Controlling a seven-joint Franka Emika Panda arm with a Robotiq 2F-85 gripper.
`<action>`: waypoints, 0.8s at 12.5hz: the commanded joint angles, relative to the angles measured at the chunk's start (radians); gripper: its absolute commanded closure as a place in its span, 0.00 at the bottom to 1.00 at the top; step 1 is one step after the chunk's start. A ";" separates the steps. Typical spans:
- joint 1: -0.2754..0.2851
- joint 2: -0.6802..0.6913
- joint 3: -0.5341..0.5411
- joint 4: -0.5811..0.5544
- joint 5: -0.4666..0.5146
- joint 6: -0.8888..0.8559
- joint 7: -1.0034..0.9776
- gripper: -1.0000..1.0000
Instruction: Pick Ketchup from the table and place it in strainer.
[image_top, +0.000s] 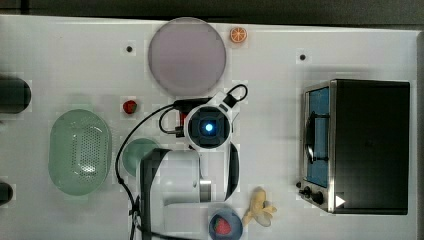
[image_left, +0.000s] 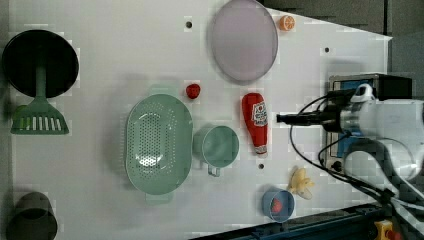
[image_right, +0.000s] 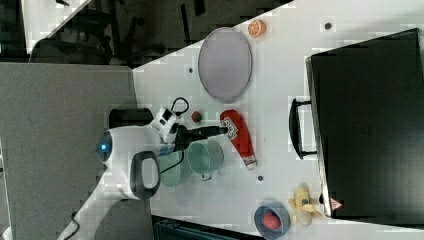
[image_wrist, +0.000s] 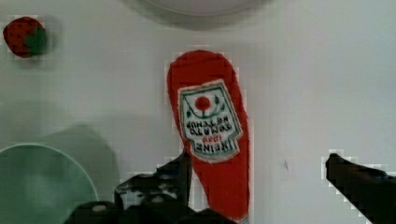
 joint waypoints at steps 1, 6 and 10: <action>0.001 0.077 0.011 -0.013 -0.005 0.068 -0.112 0.00; 0.001 0.198 0.008 -0.013 -0.005 0.163 -0.110 0.00; 0.002 0.240 0.007 -0.015 -0.005 0.205 -0.108 0.15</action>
